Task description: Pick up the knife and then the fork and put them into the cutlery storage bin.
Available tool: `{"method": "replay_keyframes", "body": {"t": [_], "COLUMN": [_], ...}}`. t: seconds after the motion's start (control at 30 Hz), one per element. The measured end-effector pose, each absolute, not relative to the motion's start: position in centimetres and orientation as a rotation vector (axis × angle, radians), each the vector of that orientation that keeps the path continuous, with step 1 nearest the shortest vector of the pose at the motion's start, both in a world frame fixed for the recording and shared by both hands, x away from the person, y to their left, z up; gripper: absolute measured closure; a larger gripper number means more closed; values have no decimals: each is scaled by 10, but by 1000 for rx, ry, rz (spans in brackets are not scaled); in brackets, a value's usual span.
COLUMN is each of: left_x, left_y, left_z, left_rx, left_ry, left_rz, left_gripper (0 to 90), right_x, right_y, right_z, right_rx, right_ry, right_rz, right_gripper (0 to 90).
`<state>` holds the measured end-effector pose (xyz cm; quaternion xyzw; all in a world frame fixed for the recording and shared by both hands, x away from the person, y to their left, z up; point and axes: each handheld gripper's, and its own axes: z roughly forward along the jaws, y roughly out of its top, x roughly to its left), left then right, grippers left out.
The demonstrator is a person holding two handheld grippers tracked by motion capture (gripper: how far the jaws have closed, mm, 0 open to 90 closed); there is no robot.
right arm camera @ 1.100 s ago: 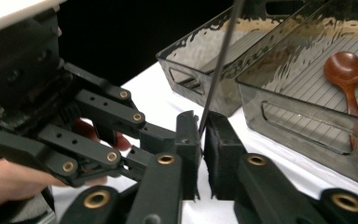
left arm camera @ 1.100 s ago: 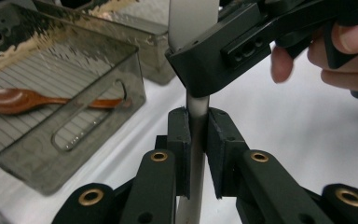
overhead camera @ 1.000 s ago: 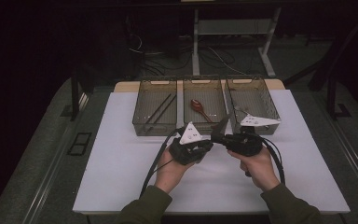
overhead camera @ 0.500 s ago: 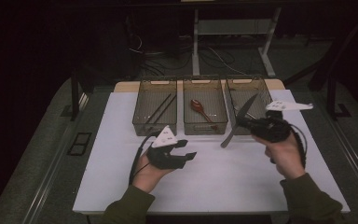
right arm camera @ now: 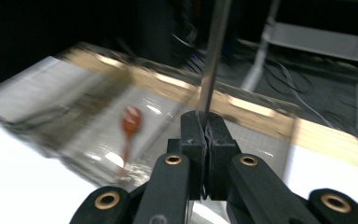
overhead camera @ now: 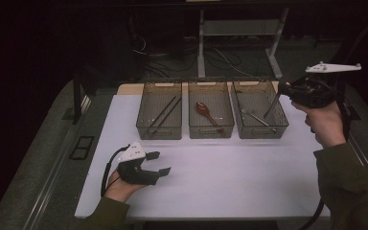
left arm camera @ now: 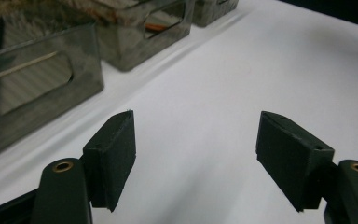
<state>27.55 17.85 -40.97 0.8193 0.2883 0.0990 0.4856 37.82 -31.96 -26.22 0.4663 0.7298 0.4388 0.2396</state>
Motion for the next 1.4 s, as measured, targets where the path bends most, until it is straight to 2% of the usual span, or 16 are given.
{"method": "replay_keyframes", "body": {"t": [0.23, 0.47, 0.83, 1.07, 1.13, 1.4], "left_x": [266, 265, 267, 268, 268, 267], "left_y": [190, 189, 189, 189, 190, 191], "left_z": [-417, -418, -418, -419, -419, -419], "left_rx": [2006, 2012, 2011, 2014, 2015, 2009], "left_ry": [716, 705, 693, 686, 690, 691], "left_rz": [218, 195, 185, 178, 179, 195], "left_gripper": [224, 213, 210, 209, 207, 191], "right_x": [413, 441, 475, 487, 487, 455], "right_y": [-324, -316, -296, -291, -290, -301], "right_z": [-288, -320, -349, -379, -380, -367], "right_rx": [1347, 1397, 1414, 1505, 1506, 1424], "right_ry": [2102, 2215, 2175, 2210, 2221, 2216], "right_rz": [948, 758, 778, 747, 763, 966], "right_gripper": [884, 883, 882, 860, 751, 457]}}
